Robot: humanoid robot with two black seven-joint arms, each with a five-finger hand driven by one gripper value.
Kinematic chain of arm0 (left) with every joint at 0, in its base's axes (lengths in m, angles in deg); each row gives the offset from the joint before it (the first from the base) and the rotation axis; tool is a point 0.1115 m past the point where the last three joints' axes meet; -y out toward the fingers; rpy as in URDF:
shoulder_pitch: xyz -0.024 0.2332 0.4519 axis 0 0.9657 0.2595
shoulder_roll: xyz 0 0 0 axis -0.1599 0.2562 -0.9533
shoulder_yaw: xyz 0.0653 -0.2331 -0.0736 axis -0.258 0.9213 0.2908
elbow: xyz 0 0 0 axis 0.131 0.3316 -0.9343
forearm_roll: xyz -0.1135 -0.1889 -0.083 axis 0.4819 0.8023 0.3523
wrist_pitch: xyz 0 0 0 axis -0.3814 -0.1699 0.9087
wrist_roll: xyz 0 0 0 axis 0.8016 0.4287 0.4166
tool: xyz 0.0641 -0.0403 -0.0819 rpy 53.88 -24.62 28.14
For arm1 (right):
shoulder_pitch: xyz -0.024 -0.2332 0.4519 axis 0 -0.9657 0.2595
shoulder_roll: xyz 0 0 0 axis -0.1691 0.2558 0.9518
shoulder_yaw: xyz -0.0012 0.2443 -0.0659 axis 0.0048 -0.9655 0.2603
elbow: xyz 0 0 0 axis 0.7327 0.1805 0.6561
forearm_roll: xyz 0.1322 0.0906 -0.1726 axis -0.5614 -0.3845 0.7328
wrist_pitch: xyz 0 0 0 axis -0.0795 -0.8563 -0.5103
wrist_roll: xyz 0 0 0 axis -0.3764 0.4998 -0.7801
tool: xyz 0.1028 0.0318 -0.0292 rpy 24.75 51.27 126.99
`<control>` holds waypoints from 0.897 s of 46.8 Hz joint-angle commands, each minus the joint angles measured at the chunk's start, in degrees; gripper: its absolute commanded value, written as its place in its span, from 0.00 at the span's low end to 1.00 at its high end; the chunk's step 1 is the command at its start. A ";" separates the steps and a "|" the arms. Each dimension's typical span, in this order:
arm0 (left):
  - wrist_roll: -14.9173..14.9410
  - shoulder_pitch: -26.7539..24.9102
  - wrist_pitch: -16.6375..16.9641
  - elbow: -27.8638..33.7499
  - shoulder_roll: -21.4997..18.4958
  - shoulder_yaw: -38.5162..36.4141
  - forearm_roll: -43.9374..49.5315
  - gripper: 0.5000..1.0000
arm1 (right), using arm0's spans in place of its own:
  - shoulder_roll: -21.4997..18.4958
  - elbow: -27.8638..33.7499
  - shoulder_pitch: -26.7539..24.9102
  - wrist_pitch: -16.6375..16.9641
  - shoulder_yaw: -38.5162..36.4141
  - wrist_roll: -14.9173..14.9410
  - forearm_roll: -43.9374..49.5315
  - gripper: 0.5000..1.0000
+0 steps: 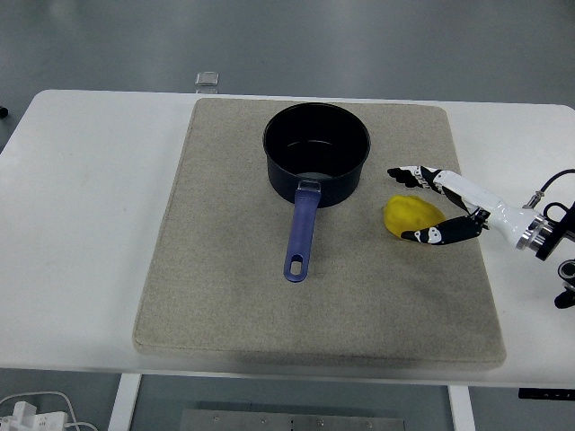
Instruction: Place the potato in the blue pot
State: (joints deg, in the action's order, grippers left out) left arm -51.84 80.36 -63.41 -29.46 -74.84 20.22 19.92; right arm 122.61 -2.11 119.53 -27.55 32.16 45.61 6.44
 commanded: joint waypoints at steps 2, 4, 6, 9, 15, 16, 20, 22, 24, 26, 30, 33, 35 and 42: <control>-0.07 0.00 0.01 -0.03 0.00 0.00 0.01 0.98 | 0.33 0.00 -0.59 -0.01 0.00 0.00 0.58 0.83; 0.01 0.00 0.01 -0.03 0.00 0.00 0.01 0.99 | 0.33 0.09 -0.60 -0.01 0.00 0.00 0.66 0.83; 0.01 0.00 0.01 -0.03 0.00 0.00 0.01 0.99 | 0.33 0.09 -0.68 -0.44 0.00 0.00 0.66 0.83; -0.07 0.00 0.01 -0.03 0.00 0.00 0.01 0.99 | 0.25 0.09 -0.68 -1.67 0.09 0.00 0.58 0.83; -0.07 0.00 0.01 -0.03 0.00 0.00 0.01 0.98 | -0.19 0.36 -1.30 -3.26 0.44 0.00 0.49 0.82; -0.08 0.00 0.01 -0.03 0.00 0.00 0.01 0.99 | -0.28 0.44 -1.39 -3.26 0.53 0.00 0.49 0.82; 0.01 0.00 0.01 -0.12 0.00 0.00 0.01 0.99 | -0.55 0.71 -1.65 -3.26 0.53 0.00 0.31 0.81; -0.07 0.00 0.01 -0.12 0.00 0.00 0.01 0.98 | -0.81 0.80 -2.09 -3.35 0.53 0.00 0.31 0.81; 0.01 0.00 0.01 -0.21 0.00 0.00 0.01 0.99 | -0.81 0.80 -2.44 -3.52 0.53 0.00 0.31 0.79; 0.01 0.00 0.01 -0.21 0.00 0.09 0.01 0.99 | -0.90 0.80 -2.53 -4.05 0.44 0.00 -0.04 0.73; 0.01 0.00 0.01 -0.21 0.00 0.00 0.01 0.98 | -1.07 0.88 -2.53 -4.58 0.44 0.00 -0.30 0.54; 0.01 0.00 0.01 -0.21 0.00 0.00 0.01 0.99 | -1.25 0.80 -2.53 -4.49 0.53 0.00 -0.13 0.24; -0.07 0.00 0.01 -0.21 0.00 0.00 0.01 0.99 | -1.25 0.80 -2.62 -4.40 0.53 0.00 0.05 0.00; 0.01 0.00 0.01 -0.21 0.00 0.09 0.01 0.99 | -1.34 0.88 -2.44 -4.23 1.14 0.00 0.22 0.00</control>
State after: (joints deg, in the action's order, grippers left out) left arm -51.83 80.36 -63.40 -29.67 -74.84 20.24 19.94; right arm 121.34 -1.29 116.92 -31.75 32.96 45.61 6.56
